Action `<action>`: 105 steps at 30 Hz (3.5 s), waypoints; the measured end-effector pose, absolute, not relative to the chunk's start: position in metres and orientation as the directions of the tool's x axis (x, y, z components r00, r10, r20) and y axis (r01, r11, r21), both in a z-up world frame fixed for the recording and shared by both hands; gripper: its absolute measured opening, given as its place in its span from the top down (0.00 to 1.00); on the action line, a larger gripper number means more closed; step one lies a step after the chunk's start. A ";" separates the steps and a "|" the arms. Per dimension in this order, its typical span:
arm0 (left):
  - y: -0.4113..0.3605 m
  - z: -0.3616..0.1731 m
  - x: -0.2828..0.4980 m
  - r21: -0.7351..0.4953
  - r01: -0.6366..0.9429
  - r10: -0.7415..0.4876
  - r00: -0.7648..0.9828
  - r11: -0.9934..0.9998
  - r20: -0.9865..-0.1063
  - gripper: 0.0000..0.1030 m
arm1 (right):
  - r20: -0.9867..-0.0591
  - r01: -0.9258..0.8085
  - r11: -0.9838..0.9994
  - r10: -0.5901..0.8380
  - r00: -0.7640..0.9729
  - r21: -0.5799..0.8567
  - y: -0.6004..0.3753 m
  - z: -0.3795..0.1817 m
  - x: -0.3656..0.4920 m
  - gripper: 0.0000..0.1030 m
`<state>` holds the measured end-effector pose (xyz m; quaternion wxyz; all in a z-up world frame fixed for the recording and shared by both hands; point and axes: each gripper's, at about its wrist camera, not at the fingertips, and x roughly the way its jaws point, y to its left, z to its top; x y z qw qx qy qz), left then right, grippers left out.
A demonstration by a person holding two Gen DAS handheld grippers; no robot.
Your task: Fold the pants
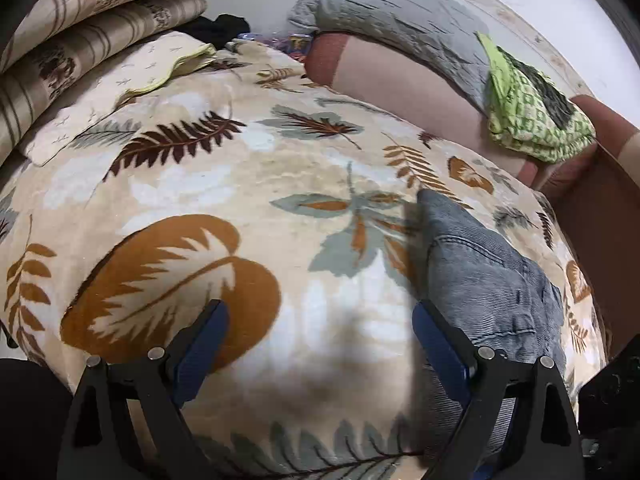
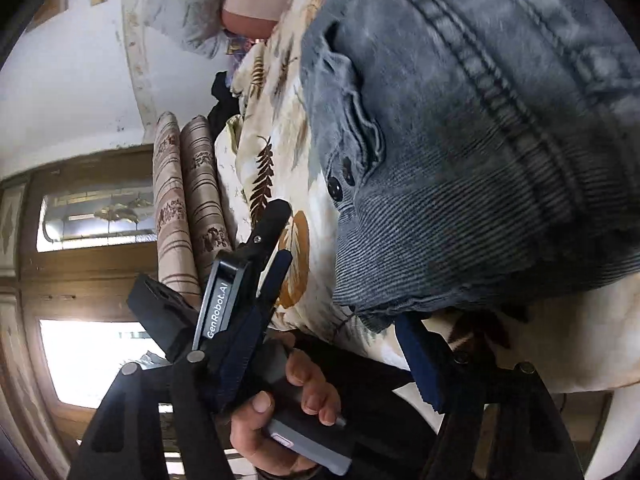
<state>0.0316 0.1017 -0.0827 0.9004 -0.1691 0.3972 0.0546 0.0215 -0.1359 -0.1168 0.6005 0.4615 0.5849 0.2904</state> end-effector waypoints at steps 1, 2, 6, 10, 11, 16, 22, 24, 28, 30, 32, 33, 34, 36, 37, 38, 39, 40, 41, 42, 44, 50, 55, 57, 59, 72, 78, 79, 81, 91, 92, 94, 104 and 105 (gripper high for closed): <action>0.103 -0.083 0.031 -0.264 -0.238 -0.034 0.681 0.935 -0.732 0.10 | -0.432 0.186 0.403 0.889 0.154 0.896 -0.136 -0.115 0.021 0.29; 0.105 -0.082 0.030 -0.264 -0.248 -0.024 0.686 0.932 -0.727 0.10 | -0.427 0.178 0.399 0.890 0.158 0.899 -0.138 -0.113 0.021 0.29; 0.118 -0.075 0.023 -0.262 -0.313 0.046 0.718 0.913 -0.695 0.10 | -0.380 0.209 0.338 0.900 0.216 0.918 -0.143 -0.130 0.031 0.29; 0.133 -0.071 0.017 -0.260 -0.381 0.118 0.732 0.887 -0.671 0.10 | -0.313 0.236 0.257 0.919 0.240 0.937 -0.149 -0.142 0.029 0.29; 0.135 -0.072 0.017 -0.263 -0.389 0.121 0.729 0.883 -0.674 0.10 | -0.316 0.230 0.265 0.922 0.225 0.936 -0.151 -0.139 0.026 0.29; 0.113 -0.074 0.025 -0.258 -0.296 0.029 0.707 0.920 -0.707 0.10 | -0.438 0.135 0.418 0.874 0.209 0.899 -0.195 -0.106 -0.001 0.29; 0.048 -0.063 0.026 -0.165 -0.061 -0.073 0.708 0.984 -0.702 0.10 | -0.401 0.073 0.408 0.825 0.398 0.910 -0.263 -0.063 0.015 0.27; 0.022 -0.083 0.035 -0.042 0.012 -0.041 0.604 0.999 -0.796 0.09 | -0.435 0.085 0.442 0.801 0.411 0.893 -0.272 -0.073 0.026 0.19; 0.018 -0.078 0.031 0.009 0.010 0.001 0.602 1.000 -0.798 0.09 | -0.579 0.188 0.550 0.735 0.354 0.814 -0.277 -0.105 0.032 0.33; 0.022 -0.061 0.026 -0.021 -0.034 0.006 0.652 0.999 -0.758 0.10 | -0.630 0.145 0.623 0.697 0.342 0.769 -0.273 -0.082 0.032 0.32; 0.020 -0.052 0.024 -0.049 -0.030 -0.015 0.676 0.998 -0.737 0.09 | -0.611 0.074 0.635 0.695 0.378 0.769 -0.268 -0.059 0.036 0.32; 0.013 -0.059 0.028 -0.023 -0.014 -0.009 0.649 1.000 -0.761 0.09 | -0.598 0.040 0.636 0.701 0.388 0.771 -0.266 -0.048 0.041 0.32; 0.005 -0.071 0.032 0.015 0.018 0.002 0.600 1.000 -0.800 0.09 | -0.592 0.019 0.641 0.698 0.403 0.768 -0.265 -0.040 0.046 0.30; -0.005 -0.087 0.034 0.080 0.037 0.043 0.592 0.996 -0.805 0.07 | -0.583 -0.020 0.647 0.700 0.412 0.762 -0.254 -0.026 0.066 0.27; -0.004 -0.087 0.033 0.076 0.027 0.044 0.601 0.997 -0.798 0.07 | -0.573 -0.040 0.637 0.717 0.397 0.770 -0.246 -0.024 0.075 0.23; -0.002 -0.086 0.034 0.060 0.024 0.035 0.587 0.998 -0.809 0.07 | -0.559 -0.054 0.616 0.745 0.363 0.786 -0.238 -0.027 0.089 0.21; 0.000 -0.086 0.037 0.046 0.025 0.023 0.577 0.999 -0.817 0.07 | -0.565 -0.049 0.613 0.753 0.338 0.788 -0.230 -0.034 0.097 0.19; 0.001 -0.086 0.037 0.042 0.030 0.018 0.572 0.999 -0.820 0.07 | -0.607 -0.035 0.648 0.729 0.317 0.760 -0.225 -0.047 0.105 0.19; 0.000 -0.086 0.037 0.041 0.035 0.013 0.573 0.999 -0.819 0.07 | -0.698 0.011 0.728 0.652 0.297 0.685 -0.218 -0.069 0.113 0.19; -0.001 -0.087 0.037 0.041 0.038 0.012 0.577 0.998 -0.817 0.07 | -0.754 0.067 0.769 0.599 0.269 0.636 -0.218 -0.089 0.117 0.22; 0.003 -0.087 0.036 0.040 0.036 0.011 0.590 0.999 -0.808 0.06 | -0.720 0.077 0.739 0.620 0.311 0.669 -0.226 -0.096 0.111 0.23; 0.007 -0.091 0.037 -0.003 0.023 -0.016 0.577 1.000 -0.816 0.04 | -0.699 -0.026 0.757 0.616 0.364 0.653 -0.218 -0.045 0.099 0.21; 0.006 -0.090 0.034 -0.001 0.026 -0.016 0.585 1.000 -0.811 0.04 | -0.810 -0.014 0.860 0.485 0.329 0.510 -0.223 -0.089 0.095 0.17; 0.008 -0.091 0.036 -0.011 0.020 -0.021 0.580 1.000 -0.815 0.04 | -0.815 -0.007 0.862 0.481 0.324 0.506 -0.222 -0.073 0.088 0.17; 0.009 -0.091 0.036 -0.014 0.016 -0.021 0.577 1.000 -0.816 0.04 | -0.774 -0.029 0.836 0.520 0.361 0.548 -0.223 -0.058 0.080 0.17; 0.070 -0.065 0.054 -0.286 -0.100 -0.175 0.587 0.953 -0.791 0.04 | -0.769 -0.030 0.844 0.501 0.397 0.535 -0.263 -0.046 0.068 0.14; 0.065 -0.096 0.088 -0.427 -0.068 -0.353 0.457 0.902 -0.817 0.04 | -0.724 0.086 0.753 0.585 0.366 0.652 -0.316 -0.069 0.079 0.14; 0.061 -0.098 0.090 -0.443 -0.065 -0.370 0.449 0.894 -0.813 0.04 | -0.717 0.073 0.748 0.597 0.359 0.659 -0.315 -0.071 0.081 0.14; 0.050 -0.097 0.092 -0.426 -0.044 -0.361 0.457 0.904 -0.813 0.04 | -0.715 0.058 0.749 0.603 0.353 0.660 -0.310 -0.075 0.087 0.14; 0.025 -0.098 0.104 -0.391 -0.011 -0.351 0.419 0.920 -0.837 0.59 | -0.742 0.009 0.777 0.598 0.302 0.630 -0.279 -0.103 0.107 0.47; 0.024 -0.098 0.104 -0.380 -0.011 -0.341 0.421 0.925 -0.841 0.58 | -0.766 0.051 0.790 0.574 0.291 0.611 -0.284 -0.115 0.109 0.50; 0.026 -0.100 0.105 -0.389 -0.013 -0.345 0.437 0.921 -0.831 0.50 | -0.748 0.083 0.768 0.585 0.313 0.635 -0.291 -0.116 0.105 0.50; 0.015 -0.084 0.102 -0.316 0.068 -0.310 0.464 0.946 -0.830 0.83 | -0.779 -0.002 0.821 0.542 0.316 0.571 -0.276 -0.094 0.098 0.85; 0.013 -0.079 0.101 -0.304 0.081 -0.305 0.474 0.949 -0.826 0.84 | -0.779 -0.013 0.825 0.539 0.322 0.565 -0.274 -0.088 0.100 0.86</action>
